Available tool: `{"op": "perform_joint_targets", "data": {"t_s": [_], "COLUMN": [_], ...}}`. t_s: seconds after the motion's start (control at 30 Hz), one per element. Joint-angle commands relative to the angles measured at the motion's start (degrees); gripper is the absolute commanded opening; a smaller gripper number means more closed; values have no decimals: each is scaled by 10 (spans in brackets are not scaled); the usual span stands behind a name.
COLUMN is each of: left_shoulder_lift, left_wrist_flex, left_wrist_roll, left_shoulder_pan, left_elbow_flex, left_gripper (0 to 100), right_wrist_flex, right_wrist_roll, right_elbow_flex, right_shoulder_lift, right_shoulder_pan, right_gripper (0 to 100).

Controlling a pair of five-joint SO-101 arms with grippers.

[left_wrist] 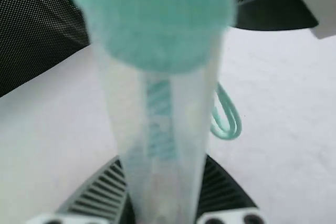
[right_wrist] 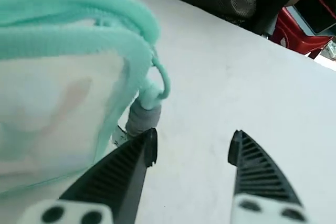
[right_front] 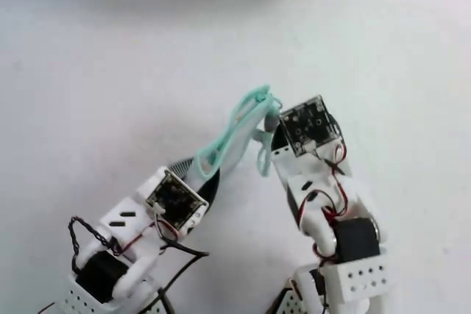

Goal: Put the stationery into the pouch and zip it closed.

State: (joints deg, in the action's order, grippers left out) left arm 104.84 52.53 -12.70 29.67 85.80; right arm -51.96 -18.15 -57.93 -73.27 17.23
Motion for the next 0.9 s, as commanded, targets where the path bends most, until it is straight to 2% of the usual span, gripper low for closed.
{"op": "perform_joint_targets", "data": {"t_s": [0.0, 0.17, 0.37, 0.53, 0.7, 0.87], "left_shoulder_lift": [-3, -3, -3, -3, -3, -3], "left_wrist_flex": [6, 6, 4, 4, 4, 5], "left_wrist_roll": [-4, -4, -4, -4, -4, -4], "left_shoulder_pan": [8, 8, 9, 9, 9, 9], "left_elbow_flex": [-31, -31, -23, -23, -23, -23], "left_gripper": [24, 24, 24, 24, 24, 24], "right_wrist_flex": [5, 65, 129, 201, 215, 269], "right_wrist_roll": [6, 75, 122, 147, 149, 149], "right_elbow_flex": [-27, -94, -125, -153, -171, -180], "right_shoulder_lift": [-41, -51, -51, -50, -50, -40], "right_shoulder_pan": [12, 15, 19, 29, 73, 65], "right_gripper": [219, 219, 219, 218, 214, 175]}}
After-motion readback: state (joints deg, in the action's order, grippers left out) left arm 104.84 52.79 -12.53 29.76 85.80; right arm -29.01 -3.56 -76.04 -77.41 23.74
